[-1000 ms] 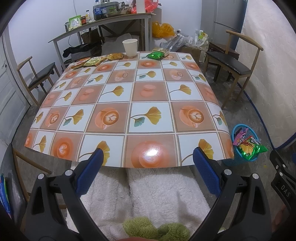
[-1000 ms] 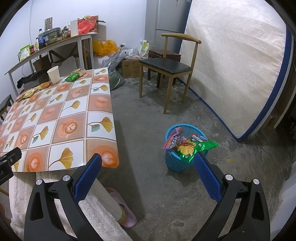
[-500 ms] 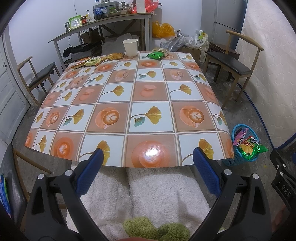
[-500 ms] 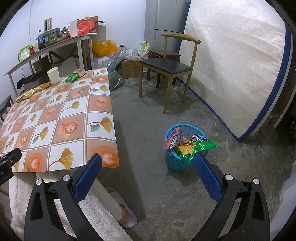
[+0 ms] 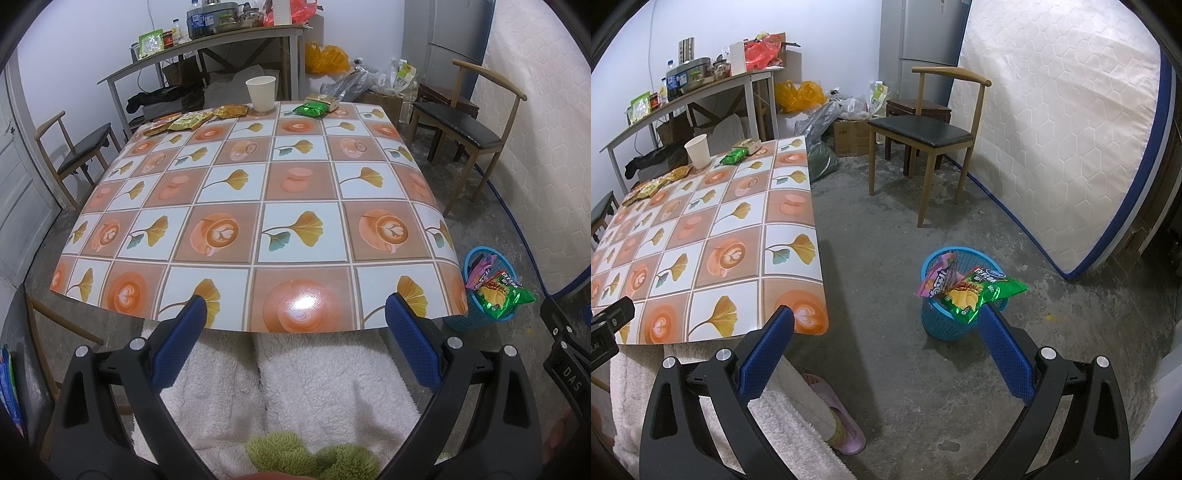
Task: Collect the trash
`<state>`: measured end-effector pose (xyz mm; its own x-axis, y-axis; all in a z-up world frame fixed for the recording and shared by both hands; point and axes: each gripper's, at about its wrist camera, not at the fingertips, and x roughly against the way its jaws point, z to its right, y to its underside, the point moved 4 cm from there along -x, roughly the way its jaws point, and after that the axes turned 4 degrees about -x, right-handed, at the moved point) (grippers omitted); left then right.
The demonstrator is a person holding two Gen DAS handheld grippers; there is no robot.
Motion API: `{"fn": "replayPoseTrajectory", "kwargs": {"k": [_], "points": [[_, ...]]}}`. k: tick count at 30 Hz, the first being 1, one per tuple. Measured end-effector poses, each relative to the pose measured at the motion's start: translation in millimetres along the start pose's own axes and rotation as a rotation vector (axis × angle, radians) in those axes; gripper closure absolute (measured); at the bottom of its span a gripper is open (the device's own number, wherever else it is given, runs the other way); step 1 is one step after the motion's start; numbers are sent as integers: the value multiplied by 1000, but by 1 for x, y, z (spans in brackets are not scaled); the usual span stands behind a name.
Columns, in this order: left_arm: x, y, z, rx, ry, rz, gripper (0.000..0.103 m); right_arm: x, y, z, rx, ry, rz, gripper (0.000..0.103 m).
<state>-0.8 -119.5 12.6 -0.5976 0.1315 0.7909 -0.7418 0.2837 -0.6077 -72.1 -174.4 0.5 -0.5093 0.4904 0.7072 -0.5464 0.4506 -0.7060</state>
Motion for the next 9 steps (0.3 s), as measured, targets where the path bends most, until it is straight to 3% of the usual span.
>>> {"fn": "replayPoseTrajectory", "kwargs": {"k": [9], "points": [[0,1,0,1,7,3,10,2,-1,-3,-5,-3,3,7]]}}
